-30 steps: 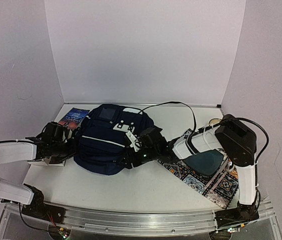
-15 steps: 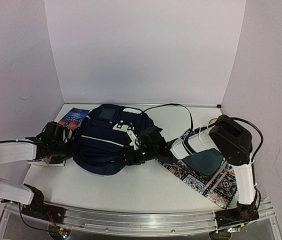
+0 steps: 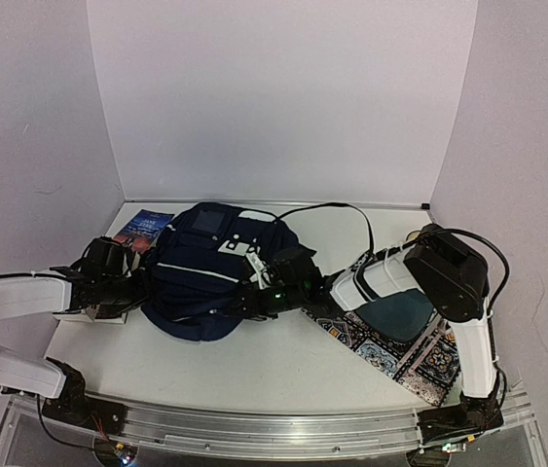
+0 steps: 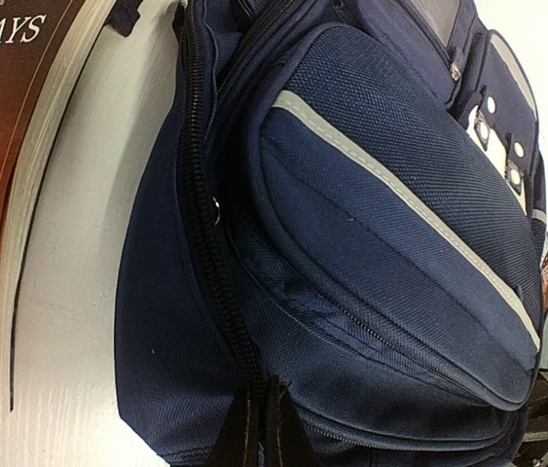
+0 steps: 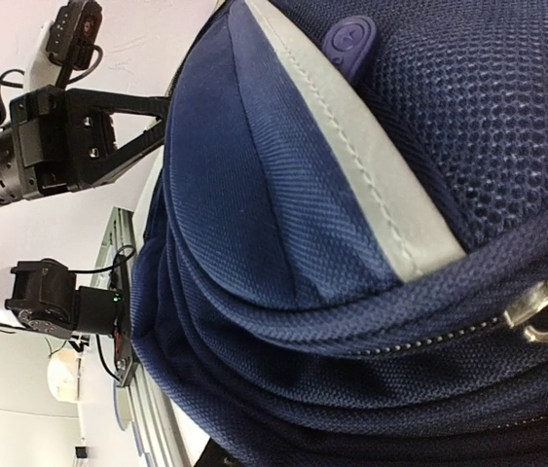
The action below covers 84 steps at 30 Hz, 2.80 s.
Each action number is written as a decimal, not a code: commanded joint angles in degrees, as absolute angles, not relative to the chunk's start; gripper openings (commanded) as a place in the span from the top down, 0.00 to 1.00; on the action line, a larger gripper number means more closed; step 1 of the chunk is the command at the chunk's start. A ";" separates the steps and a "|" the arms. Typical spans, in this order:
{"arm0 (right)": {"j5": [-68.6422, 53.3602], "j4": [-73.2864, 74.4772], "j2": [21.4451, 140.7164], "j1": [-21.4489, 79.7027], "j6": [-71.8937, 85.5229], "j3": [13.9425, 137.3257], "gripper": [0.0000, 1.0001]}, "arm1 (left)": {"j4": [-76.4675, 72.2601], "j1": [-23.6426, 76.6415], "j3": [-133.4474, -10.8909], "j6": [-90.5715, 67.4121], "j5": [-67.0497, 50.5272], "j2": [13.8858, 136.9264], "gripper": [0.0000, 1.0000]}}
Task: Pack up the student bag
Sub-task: Pick up the largest pocket of the bag from the student bag.
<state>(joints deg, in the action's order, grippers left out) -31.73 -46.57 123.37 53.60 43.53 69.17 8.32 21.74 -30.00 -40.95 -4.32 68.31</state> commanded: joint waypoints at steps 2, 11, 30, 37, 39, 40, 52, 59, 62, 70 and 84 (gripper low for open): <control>-34.55 -54.40 122.53 54.30 43.68 70.24 1.00 | 3.83 23.20 -31.06 -41.72 -7.33 67.39 1.00; -28.50 -47.65 115.64 53.53 34.93 63.67 1.00 | 6.44 23.12 -31.20 -40.87 -2.45 65.38 1.00; -29.91 -48.04 120.81 54.36 34.50 68.11 0.98 | 6.10 23.22 -30.94 -41.22 -6.46 65.76 1.00; -29.89 -48.10 122.50 54.60 34.64 68.64 0.88 | 5.67 23.23 -30.96 -41.48 -6.68 65.83 1.00; -30.10 -48.15 122.83 54.64 34.65 68.64 0.87 | 5.60 23.21 -30.97 -41.56 -6.74 65.92 1.00; -30.02 -48.14 122.92 54.65 34.64 68.61 0.86 | 5.53 23.20 -30.94 -41.58 -6.71 65.96 1.00; -24.86 -44.64 123.75 55.45 30.57 67.64 0.72 | 5.31 23.21 -30.90 -41.85 -6.77 66.07 1.00; -16.77 -43.34 119.95 56.23 27.46 62.91 0.72 | 5.44 23.24 -30.85 -42.22 -6.83 65.90 1.00; -14.38 -44.51 117.90 56.24 26.29 60.21 0.72 | 5.37 23.21 -30.47 -42.28 -6.86 65.75 1.00; -18.09 -48.59 119.41 57.08 23.22 61.89 0.65 | 5.37 23.24 -30.19 -42.32 -7.65 65.51 1.00; -13.42 -44.91 123.92 57.99 17.86 67.84 0.62 | 5.27 23.21 -30.39 -42.63 -8.47 65.63 1.00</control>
<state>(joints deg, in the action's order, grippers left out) -16.60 -45.74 121.76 57.25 21.70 64.05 8.91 22.94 -29.89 -42.12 -6.15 67.02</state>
